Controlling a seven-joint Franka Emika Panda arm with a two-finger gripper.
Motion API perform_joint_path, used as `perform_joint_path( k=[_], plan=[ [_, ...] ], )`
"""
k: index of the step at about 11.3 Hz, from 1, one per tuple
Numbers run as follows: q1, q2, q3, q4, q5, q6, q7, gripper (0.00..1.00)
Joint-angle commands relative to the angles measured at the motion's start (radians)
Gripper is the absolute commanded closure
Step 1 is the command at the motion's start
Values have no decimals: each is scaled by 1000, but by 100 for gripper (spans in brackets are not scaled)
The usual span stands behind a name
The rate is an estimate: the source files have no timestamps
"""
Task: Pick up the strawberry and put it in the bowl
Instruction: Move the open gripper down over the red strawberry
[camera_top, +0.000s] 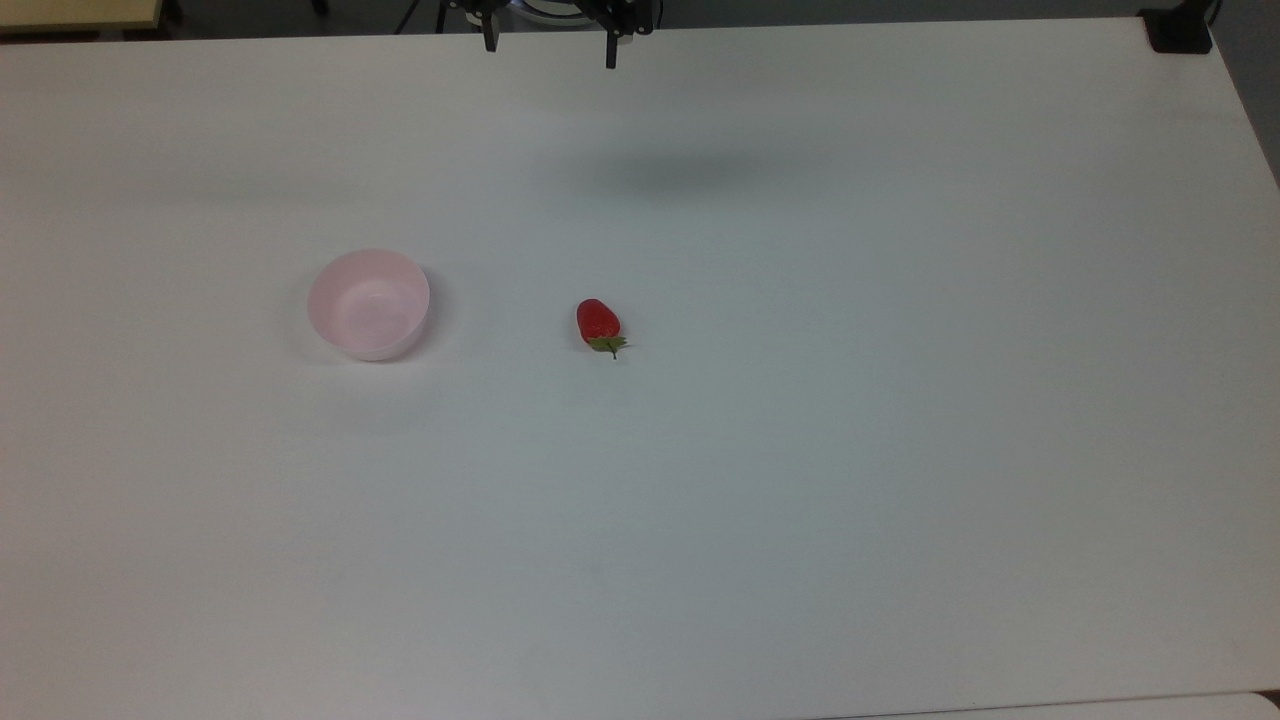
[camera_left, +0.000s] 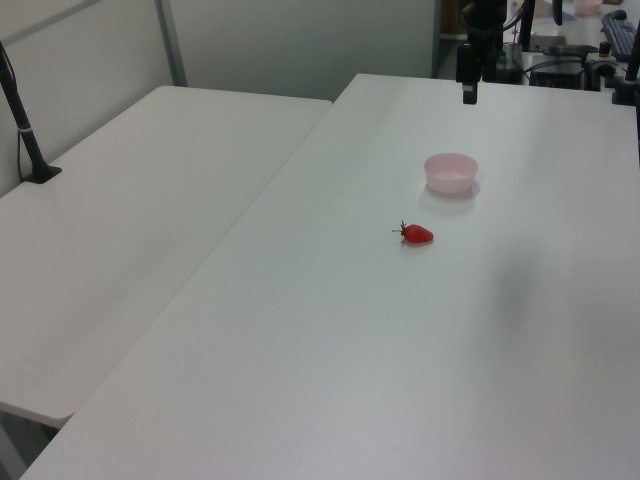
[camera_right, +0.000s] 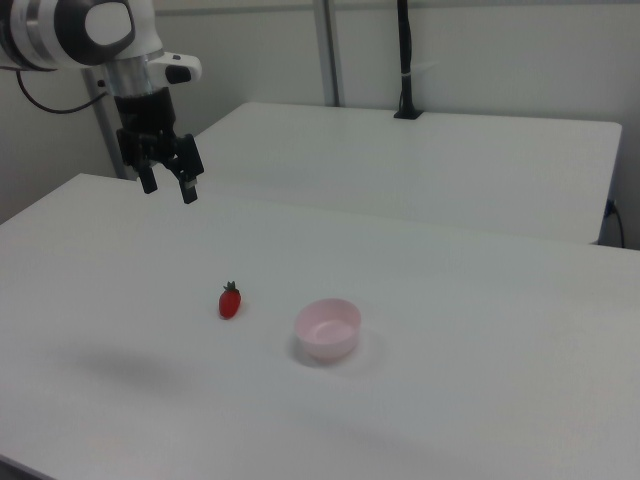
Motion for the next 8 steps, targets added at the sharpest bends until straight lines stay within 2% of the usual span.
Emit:
perform_joint_path(
  k=[1, 8],
  plan=[
    [0, -12, -10, -13, 7, 5, -36, 0],
    [4, 0, -8, -18, 7, 25, -51, 0]
  ],
)
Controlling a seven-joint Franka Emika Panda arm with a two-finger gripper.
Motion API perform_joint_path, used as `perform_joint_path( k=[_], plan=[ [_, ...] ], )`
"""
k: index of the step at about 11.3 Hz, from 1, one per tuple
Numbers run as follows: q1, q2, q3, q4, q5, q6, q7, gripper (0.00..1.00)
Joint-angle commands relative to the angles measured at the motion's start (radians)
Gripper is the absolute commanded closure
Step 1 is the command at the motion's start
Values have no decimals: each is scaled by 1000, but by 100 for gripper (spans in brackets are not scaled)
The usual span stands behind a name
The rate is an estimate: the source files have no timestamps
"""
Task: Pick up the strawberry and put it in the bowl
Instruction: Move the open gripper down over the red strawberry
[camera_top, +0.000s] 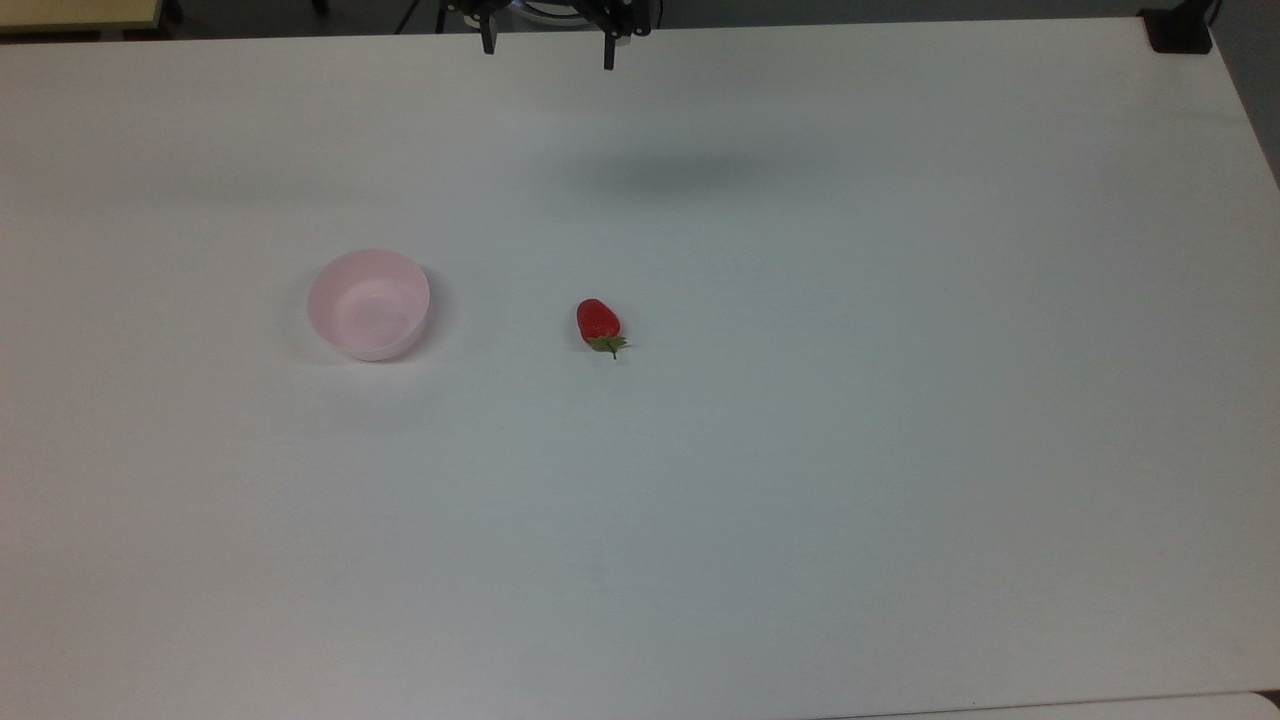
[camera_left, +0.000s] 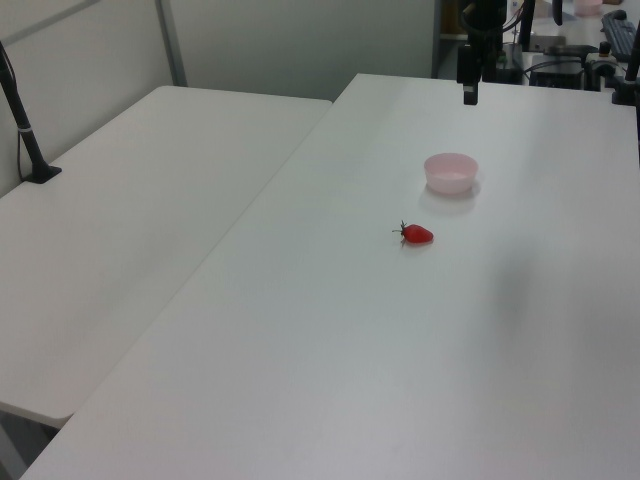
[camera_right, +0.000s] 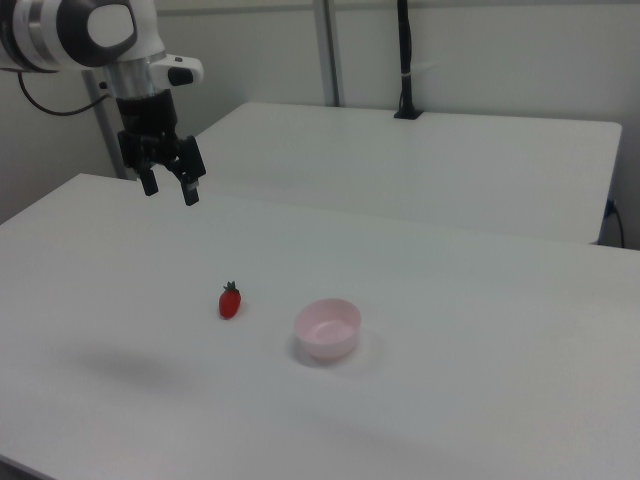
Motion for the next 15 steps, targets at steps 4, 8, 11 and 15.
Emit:
perform_joint_path(
  k=[4, 8, 11, 15],
  plan=[
    [0, 74, -7, -18, 9, 85, -173, 0],
    [0, 191, -7, -30, -2, 203, -243, 0],
    [4, 288, -7, -30, -4, 287, -234, 0],
    [32, 392, 3, -32, -56, 365, -169, 0]
  ],
)
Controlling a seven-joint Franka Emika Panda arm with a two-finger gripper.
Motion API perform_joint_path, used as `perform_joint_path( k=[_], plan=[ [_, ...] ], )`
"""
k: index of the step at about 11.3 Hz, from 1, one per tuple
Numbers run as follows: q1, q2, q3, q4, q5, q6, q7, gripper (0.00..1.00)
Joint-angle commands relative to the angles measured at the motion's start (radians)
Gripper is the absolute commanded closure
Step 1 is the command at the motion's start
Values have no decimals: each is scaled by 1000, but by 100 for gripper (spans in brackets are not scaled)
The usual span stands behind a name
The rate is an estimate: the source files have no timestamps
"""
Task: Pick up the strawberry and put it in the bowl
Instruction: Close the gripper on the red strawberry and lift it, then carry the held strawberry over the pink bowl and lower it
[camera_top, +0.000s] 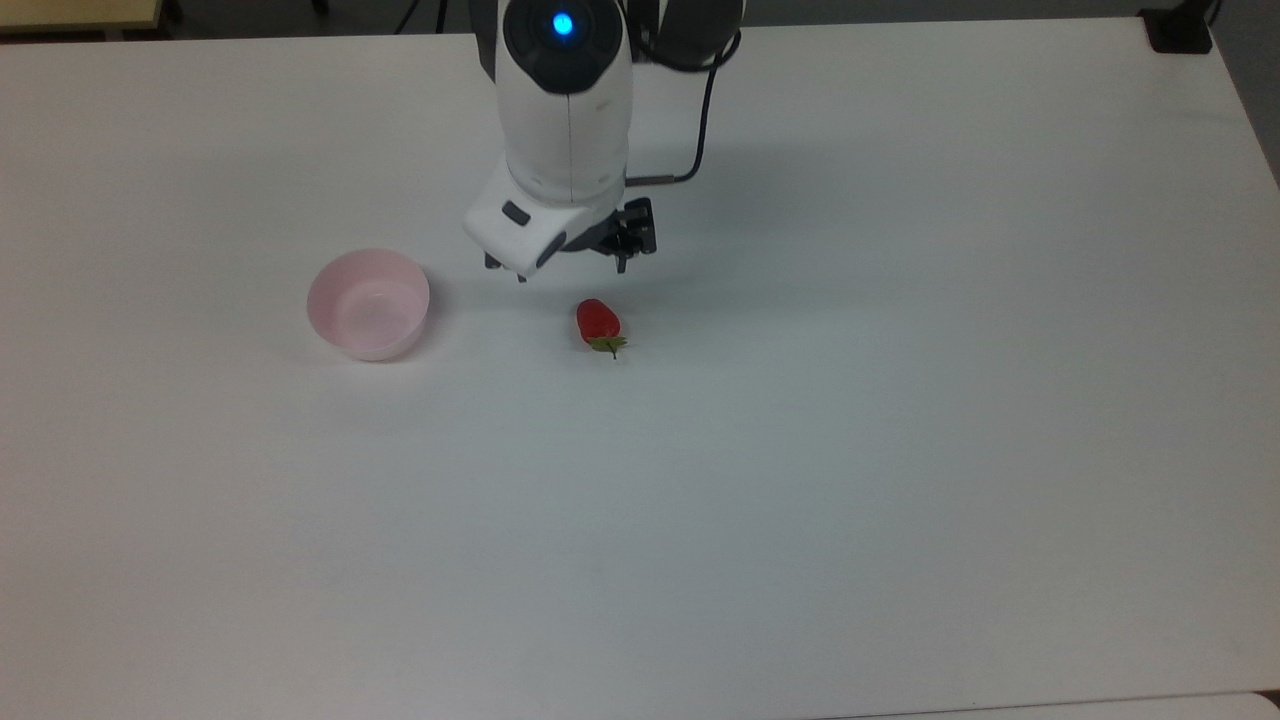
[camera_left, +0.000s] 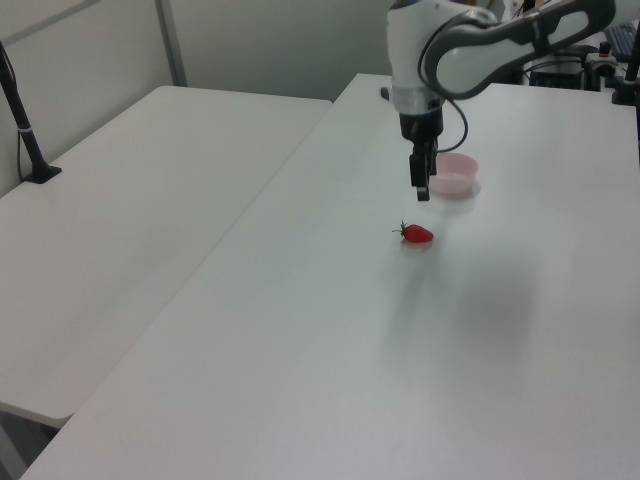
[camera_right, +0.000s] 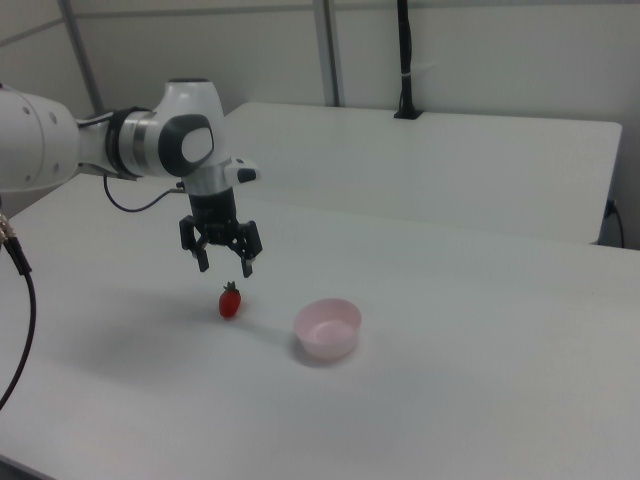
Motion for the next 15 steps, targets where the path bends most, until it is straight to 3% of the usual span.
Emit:
perform_joint_path(
  k=[1, 5, 8, 9, 15],
  plan=[
    [48, 70, -1, -6, -64, 65, 69, 5],
    [73, 125, 1, -12, -78, 104, 99, 31],
    [70, 131, -1, -9, -81, 129, 100, 72],
    [64, 121, -1, -5, -79, 119, 97, 79],
    [-83, -8, -22, 87, -79, -98, -14, 80]
  ],
)
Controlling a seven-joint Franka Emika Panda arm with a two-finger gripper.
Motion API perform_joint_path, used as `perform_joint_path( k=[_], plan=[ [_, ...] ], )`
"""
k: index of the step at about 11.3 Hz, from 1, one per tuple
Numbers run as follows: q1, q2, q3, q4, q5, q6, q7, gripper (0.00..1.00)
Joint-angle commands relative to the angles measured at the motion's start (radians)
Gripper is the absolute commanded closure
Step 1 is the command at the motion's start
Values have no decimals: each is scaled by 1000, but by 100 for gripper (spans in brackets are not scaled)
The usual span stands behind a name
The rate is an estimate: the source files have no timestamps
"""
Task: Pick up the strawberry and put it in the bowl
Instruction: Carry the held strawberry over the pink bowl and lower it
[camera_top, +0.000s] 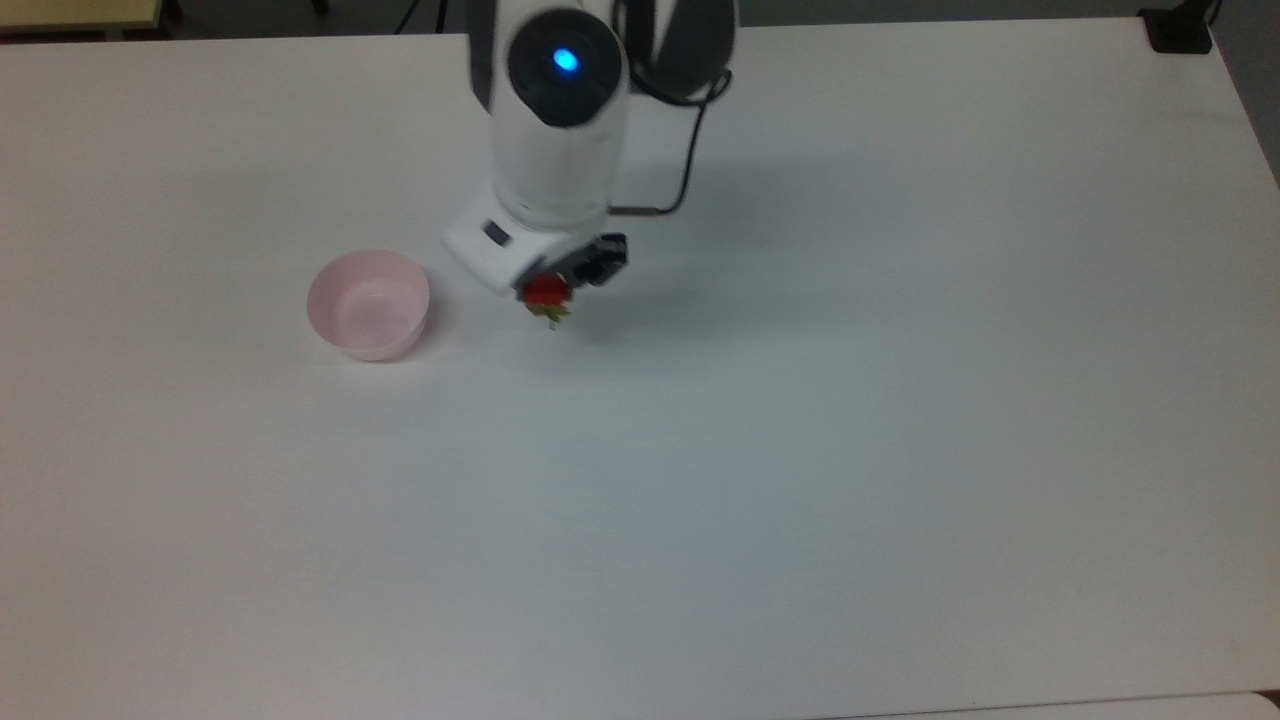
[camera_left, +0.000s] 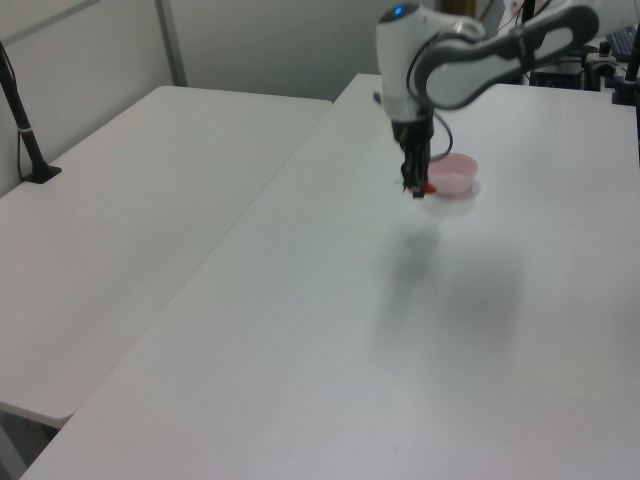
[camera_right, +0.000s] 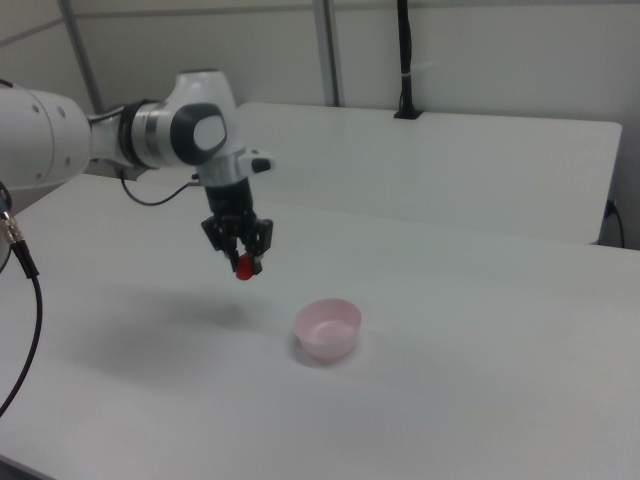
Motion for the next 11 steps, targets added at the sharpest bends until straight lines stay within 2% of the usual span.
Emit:
perform_joint_path(
  k=[1, 4, 6, 7, 10, 11],
  plan=[
    [-98, -51, -15, 10, -10, -54, -113, 79],
    [-201, -44, -29, 0, -10, -38, -225, 78],
    [-250, -19, -29, -19, -10, 42, -232, 77],
    [-270, -6, -29, -26, -10, 69, -232, 74],
    [-269, 47, -27, -27, -12, 103, -223, 52],
    [-267, 42, -27, -32, -12, 100, -221, 27]
  ],
)
